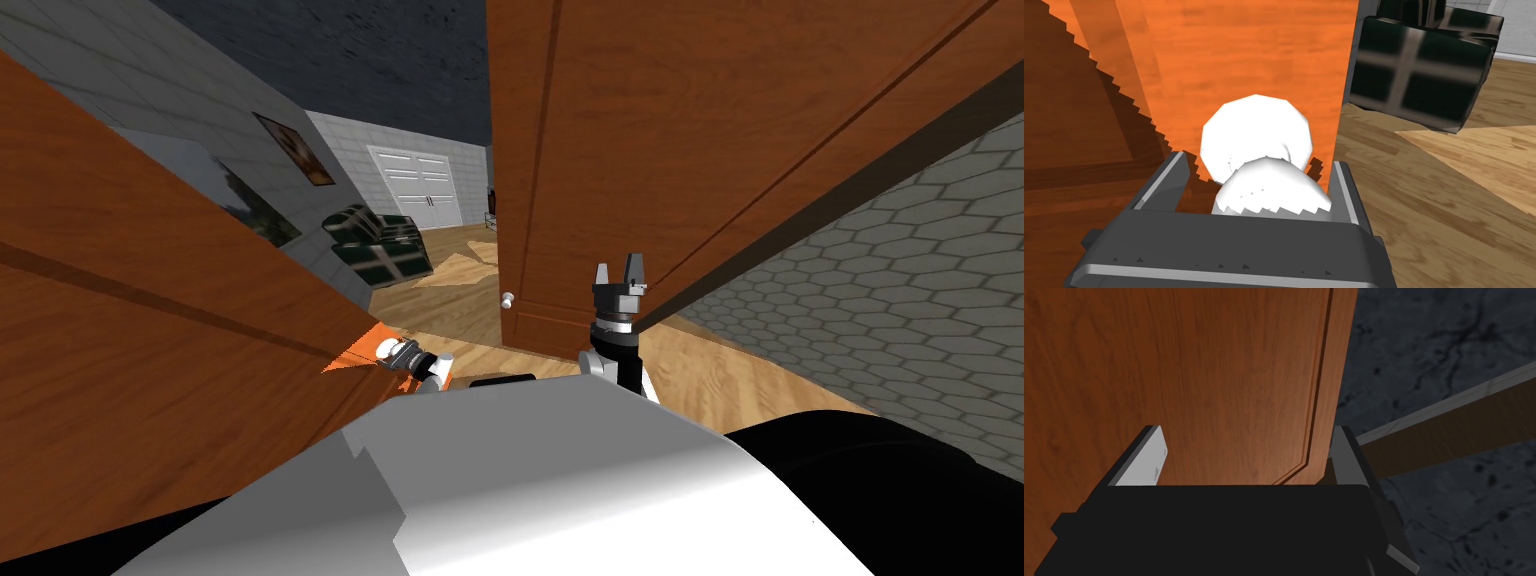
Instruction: Push the door open
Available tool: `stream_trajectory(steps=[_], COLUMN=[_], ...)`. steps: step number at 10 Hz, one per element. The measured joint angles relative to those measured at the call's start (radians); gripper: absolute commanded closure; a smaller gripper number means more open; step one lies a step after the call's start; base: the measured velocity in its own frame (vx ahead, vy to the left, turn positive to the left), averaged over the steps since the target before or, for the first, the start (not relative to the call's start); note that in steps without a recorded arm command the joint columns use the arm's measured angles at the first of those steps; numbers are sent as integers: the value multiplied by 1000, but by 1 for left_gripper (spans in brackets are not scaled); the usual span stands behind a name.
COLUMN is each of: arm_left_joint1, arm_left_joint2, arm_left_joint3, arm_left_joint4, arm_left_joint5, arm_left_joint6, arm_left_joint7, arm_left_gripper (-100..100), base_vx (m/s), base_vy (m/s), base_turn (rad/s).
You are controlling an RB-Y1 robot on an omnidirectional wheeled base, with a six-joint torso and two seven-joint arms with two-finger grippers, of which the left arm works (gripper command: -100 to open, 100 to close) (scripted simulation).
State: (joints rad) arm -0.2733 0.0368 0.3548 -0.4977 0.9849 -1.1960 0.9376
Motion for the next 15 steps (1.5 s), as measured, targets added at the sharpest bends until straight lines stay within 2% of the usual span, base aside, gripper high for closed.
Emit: stream_trajectory(steps=[1,2,3,4,5,6,8,9,10,12,13,14,15], arm_left_joint1=[9,7,-19,-35,-22,19,14,-16,9,-2,-34,-38,-34], arm_left_joint2=[-6,-9,7,17,14,-5,1,17,2,12,34,38,37], arm_left_joint3=[12,33,57,74,81,84,116,140,154,192,215,227,230], arm_left_joint4=[-23,-22,39,76,59,-28,-25,31,-28,-11,63,79,80], arm_left_joint5=[3,7,13,15,15,17,26,31,35,44,48,50,49], arm_left_joint6=[-2,-12,-38,-57,-52,-25,-30,-51,-43,-55,-83,-97,-98], arm_left_joint7=[-8,-16,3,21,10,-28,-28,-12,-32,-38,-14,-2,0], arm_left_gripper=[100,100,100,100,100,100,100,100,100,100,100,100,100], base_vx=[41,61,48,24,-1,12,28,40,40,33,31,20,7], base_vy=[49,66,53,27,-1,16,39,50,59,53,44,20,2], base_turn=[-118,-200,-89,7,30,-129,-115,-88,-119,-89,-78,2,12])
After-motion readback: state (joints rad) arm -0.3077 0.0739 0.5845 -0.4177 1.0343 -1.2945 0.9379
